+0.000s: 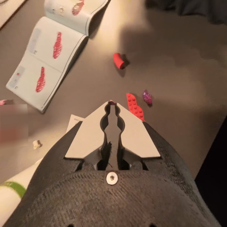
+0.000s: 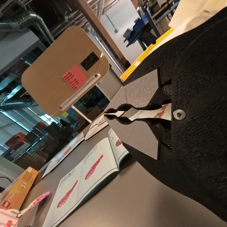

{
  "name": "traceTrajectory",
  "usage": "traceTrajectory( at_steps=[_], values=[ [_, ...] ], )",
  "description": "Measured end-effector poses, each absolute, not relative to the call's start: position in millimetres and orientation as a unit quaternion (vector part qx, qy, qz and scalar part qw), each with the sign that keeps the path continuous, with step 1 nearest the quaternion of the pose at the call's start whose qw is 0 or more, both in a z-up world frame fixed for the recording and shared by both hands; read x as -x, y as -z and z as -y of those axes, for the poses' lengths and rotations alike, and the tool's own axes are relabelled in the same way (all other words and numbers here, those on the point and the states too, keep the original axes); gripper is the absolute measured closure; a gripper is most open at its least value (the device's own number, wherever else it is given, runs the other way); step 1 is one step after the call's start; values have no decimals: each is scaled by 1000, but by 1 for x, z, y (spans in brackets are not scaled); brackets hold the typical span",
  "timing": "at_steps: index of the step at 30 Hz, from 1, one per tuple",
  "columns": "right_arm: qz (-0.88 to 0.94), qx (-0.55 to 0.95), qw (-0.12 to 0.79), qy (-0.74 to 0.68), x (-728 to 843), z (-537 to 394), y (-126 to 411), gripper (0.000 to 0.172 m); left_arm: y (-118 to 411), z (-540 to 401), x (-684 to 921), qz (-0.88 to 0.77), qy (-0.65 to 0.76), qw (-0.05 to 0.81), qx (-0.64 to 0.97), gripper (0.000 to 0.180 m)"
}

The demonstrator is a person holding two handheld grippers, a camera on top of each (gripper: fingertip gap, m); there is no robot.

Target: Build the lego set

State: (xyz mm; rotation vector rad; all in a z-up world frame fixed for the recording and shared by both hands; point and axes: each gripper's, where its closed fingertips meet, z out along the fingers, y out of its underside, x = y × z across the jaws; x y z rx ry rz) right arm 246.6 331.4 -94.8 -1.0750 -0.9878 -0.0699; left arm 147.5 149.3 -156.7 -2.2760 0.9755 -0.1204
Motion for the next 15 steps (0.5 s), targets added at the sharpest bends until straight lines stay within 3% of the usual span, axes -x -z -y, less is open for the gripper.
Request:
traceTrajectory(
  at_steps=[15],
  values=[
    [414,491,765,-37,-256,-339,80,172,192,-152,-159,-523,73,152,836,173]
  ],
)
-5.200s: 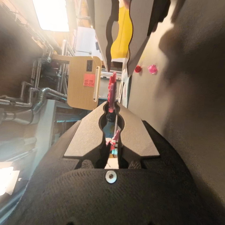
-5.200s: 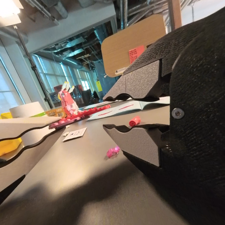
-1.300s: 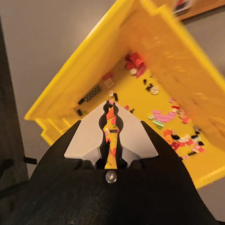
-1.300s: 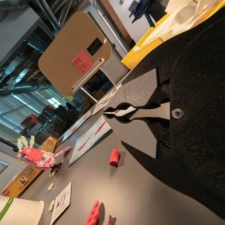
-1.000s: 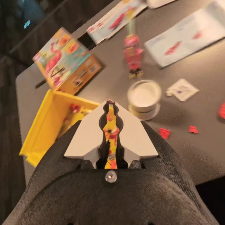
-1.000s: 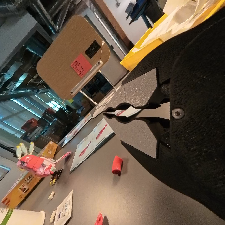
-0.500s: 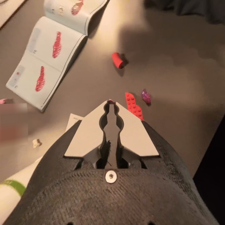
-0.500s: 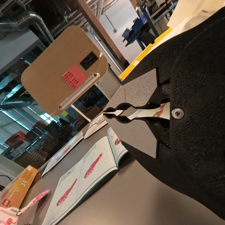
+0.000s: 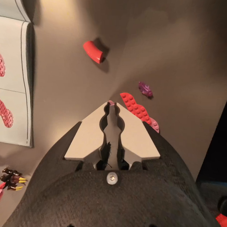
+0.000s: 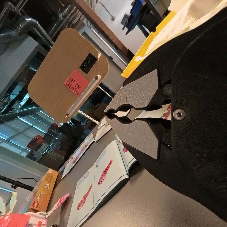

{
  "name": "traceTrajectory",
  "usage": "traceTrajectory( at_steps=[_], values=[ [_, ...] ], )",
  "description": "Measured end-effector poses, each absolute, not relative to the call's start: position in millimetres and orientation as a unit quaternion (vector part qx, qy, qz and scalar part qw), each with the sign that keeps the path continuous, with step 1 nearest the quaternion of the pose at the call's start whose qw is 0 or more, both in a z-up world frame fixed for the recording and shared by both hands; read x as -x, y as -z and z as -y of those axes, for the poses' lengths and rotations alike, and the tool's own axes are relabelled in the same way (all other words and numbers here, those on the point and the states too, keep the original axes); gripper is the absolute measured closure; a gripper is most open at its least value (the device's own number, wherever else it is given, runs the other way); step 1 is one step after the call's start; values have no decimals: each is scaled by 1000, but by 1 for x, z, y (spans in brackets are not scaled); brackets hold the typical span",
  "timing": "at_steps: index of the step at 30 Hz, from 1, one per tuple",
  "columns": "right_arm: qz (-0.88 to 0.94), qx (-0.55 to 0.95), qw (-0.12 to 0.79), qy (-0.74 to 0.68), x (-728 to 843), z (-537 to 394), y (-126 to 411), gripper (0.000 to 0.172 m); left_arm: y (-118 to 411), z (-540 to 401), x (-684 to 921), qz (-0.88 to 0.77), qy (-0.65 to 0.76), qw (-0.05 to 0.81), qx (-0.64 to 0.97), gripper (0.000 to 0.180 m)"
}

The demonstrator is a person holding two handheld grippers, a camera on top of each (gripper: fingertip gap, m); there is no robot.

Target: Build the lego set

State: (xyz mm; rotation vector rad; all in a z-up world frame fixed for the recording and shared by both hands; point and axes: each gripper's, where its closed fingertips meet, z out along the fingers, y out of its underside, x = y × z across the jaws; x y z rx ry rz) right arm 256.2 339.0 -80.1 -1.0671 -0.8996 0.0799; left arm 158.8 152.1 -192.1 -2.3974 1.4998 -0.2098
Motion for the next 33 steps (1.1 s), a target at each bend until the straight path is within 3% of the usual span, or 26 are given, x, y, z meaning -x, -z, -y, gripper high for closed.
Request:
traceTrajectory(
  at_steps=[4,11,19,23,27,33],
  values=[
    [423,483,766,-30,-255,-338,80,172,193,-152,-161,-530,87,137,832,170],
    [428,482,764,-26,-255,-339,81,172,191,-152,-160,-493,124,151,848,140],
    [450,472,757,-45,-247,-331,82,172,164,-131,-147,-369,176,288,866,117],
    [519,397,742,-150,-217,-278,73,163,174,-100,-147,-336,174,321,868,108],
    [667,367,598,-250,-181,-205,108,147,180,-93,-145,-335,150,344,864,127],
    [782,352,422,-292,-167,-130,157,138,192,-90,-148,-359,142,322,864,125]
  ],
)
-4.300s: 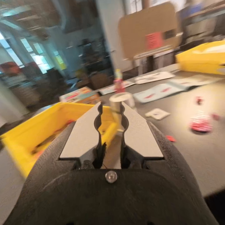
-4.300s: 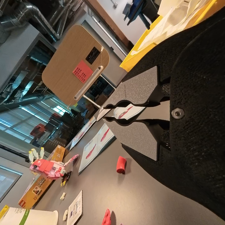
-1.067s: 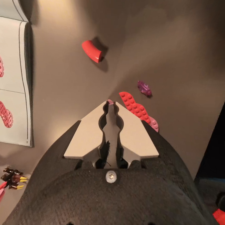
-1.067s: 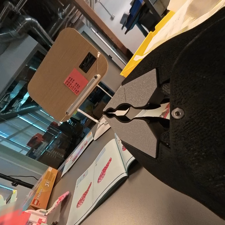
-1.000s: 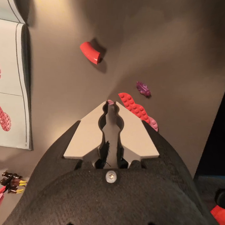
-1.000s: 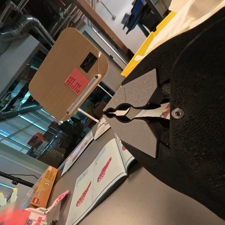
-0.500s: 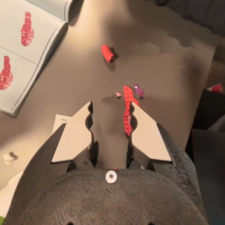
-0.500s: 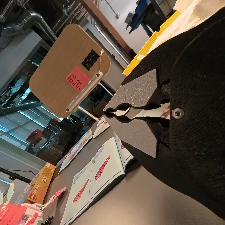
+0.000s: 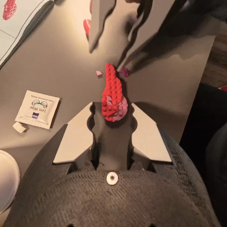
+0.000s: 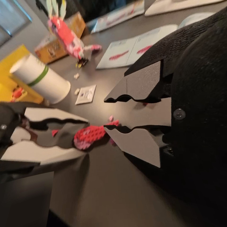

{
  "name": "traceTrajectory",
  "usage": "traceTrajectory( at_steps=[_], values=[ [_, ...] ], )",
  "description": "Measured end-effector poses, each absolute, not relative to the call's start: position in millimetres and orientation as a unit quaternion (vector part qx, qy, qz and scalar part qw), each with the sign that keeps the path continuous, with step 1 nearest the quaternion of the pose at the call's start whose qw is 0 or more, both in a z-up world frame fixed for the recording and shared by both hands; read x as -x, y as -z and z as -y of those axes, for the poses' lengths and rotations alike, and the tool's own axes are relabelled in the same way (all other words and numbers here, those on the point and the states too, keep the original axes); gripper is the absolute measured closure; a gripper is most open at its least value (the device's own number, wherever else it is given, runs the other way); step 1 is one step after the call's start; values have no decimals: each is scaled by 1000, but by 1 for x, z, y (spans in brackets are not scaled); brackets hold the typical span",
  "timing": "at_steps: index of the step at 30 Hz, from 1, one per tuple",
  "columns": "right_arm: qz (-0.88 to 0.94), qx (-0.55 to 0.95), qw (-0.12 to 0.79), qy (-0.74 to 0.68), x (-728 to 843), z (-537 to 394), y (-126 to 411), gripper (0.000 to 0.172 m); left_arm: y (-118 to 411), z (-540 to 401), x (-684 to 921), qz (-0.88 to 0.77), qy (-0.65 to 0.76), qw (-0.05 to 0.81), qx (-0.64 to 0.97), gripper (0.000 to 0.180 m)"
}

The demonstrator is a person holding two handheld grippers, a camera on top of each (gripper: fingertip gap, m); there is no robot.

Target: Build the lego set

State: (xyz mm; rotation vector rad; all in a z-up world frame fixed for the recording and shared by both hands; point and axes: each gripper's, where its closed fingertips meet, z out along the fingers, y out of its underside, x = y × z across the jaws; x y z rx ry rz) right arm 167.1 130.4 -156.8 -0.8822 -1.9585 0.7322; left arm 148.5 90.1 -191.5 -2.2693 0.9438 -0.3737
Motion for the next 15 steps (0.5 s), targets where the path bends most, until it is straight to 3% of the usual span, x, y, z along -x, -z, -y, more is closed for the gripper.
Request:
traceTrajectory(
  at_steps=[2,7,11,15],
  values=[
    [792,348,392,-313,-167,-114,160,136,191,-89,-151,-370,146,324,858,139],
    [808,341,373,-303,-165,-104,168,129,186,-86,-155,-368,181,340,846,139],
    [822,276,457,-199,-159,-112,164,127,173,-91,-151,-326,219,373,841,139],
    [816,193,540,-71,-153,-121,158,144,162,-92,-150,-301,251,403,827,140]
  ],
)
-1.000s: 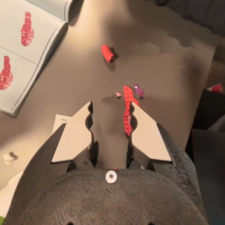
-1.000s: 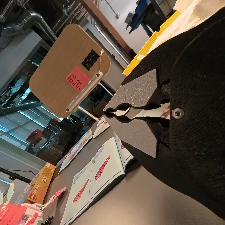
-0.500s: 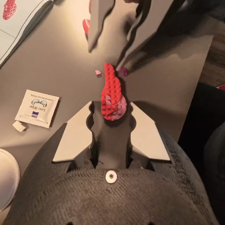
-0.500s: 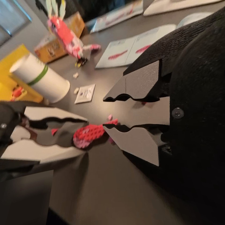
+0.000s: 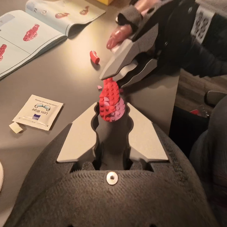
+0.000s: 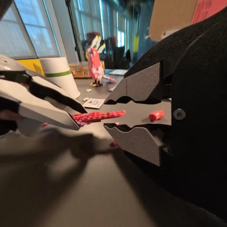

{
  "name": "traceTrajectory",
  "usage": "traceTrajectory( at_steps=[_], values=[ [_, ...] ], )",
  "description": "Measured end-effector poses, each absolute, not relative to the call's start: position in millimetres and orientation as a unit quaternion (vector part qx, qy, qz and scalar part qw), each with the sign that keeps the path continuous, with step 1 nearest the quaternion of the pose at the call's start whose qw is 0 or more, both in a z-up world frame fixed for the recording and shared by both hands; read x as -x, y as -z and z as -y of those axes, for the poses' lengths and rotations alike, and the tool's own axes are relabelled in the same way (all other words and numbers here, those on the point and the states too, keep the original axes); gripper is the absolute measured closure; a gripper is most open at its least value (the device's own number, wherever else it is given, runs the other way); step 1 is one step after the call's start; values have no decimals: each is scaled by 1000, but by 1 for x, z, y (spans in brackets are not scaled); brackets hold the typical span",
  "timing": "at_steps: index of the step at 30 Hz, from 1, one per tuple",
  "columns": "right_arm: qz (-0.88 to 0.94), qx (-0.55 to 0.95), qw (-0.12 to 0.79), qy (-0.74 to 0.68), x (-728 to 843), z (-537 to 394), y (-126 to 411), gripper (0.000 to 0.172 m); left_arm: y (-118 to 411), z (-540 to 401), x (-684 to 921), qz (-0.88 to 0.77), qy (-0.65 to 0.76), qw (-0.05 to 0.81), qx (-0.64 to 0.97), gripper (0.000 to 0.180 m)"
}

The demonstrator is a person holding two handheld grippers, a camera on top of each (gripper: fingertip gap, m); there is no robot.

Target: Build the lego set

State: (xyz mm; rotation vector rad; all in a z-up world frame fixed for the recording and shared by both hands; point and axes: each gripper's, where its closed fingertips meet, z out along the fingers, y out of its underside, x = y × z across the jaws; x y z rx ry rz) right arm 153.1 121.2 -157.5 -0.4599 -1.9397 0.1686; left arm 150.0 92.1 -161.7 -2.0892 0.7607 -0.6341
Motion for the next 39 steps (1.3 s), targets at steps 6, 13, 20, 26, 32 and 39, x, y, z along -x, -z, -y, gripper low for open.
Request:
traceTrajectory(
  at_steps=[6,13,20,26,32,39],
  values=[
    [786,190,588,17,-144,-138,149,165,156,-111,-131,-331,76,501,796,81],
    [789,186,586,-24,-146,-129,147,166,159,-118,-128,-508,-272,541,613,135],
    [792,187,576,-76,-150,-121,147,163,151,-111,-127,-545,-372,543,520,169],
    [761,381,455,-264,-165,-143,145,140,156,-96,-110,-573,-356,544,499,170],
    [764,455,310,-337,-173,-134,174,148,166,-92,-116,-601,-329,536,493,169],
    [754,489,255,-356,-159,-132,186,147,164,-95,-123,-603,-337,537,484,169]
  ],
)
